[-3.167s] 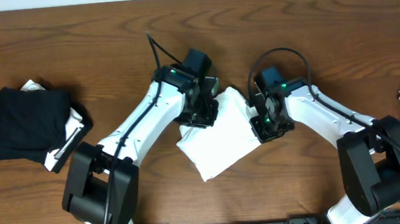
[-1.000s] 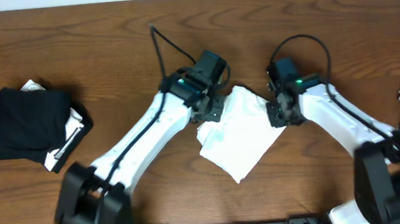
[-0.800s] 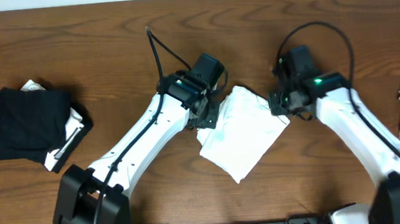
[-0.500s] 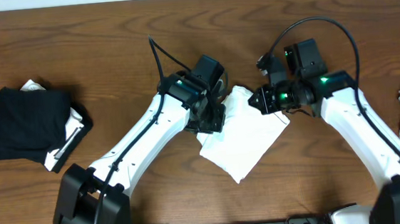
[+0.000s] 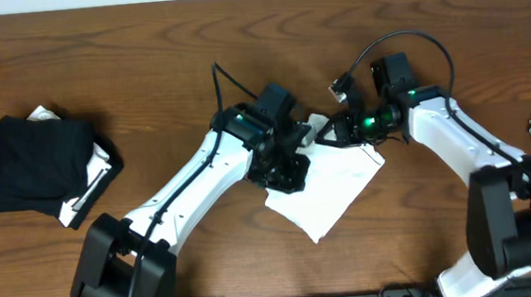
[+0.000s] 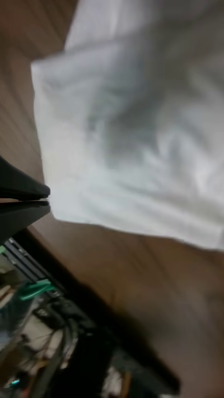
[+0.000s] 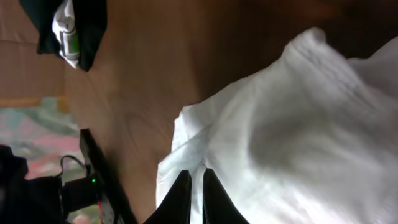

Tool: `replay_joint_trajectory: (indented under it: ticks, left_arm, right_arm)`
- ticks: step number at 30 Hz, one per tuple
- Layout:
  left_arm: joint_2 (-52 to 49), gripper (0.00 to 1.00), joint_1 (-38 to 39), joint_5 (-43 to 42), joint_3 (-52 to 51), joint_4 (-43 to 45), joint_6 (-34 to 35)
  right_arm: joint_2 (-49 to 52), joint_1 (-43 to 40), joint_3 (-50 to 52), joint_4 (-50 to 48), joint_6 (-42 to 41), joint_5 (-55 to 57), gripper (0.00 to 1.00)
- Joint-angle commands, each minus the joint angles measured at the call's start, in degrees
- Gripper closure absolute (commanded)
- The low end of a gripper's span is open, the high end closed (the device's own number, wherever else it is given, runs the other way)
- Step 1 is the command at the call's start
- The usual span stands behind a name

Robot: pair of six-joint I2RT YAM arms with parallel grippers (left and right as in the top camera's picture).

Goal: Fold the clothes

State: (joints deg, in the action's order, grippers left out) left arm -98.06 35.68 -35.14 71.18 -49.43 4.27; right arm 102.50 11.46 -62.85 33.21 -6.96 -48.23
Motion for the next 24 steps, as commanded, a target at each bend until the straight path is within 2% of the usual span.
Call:
replay_joint_trajectory:
  ticks: [1, 12, 17, 24]
  left_arm:
    - [-0.31, 0.94, -0.66, -6.29, -3.08, 1.79, -4.72]
    - [-0.66, 0.94, -1.40, -6.67, -13.86, 18.69, -4.42]
    - [-1.90, 0.94, -1.40, -6.64, -18.12, 27.82, -0.79]
    - [-6.99, 0.94, -1.38, -6.91, -19.54, 28.11, 3.58]
  right_arm:
    - [2.82, -0.37, -0.24, -0.76, 0.42, -4.57, 0.93]
    - [9.77, -1.05, -0.24, -2.69, 0.39, -5.97, 0.93]
    - [12.44, -1.03, -0.24, -2.54, 0.35, -4.22, 0.93]
    - [13.57, -1.07, -0.24, -2.19, 0.17, 3.37, 0.92]
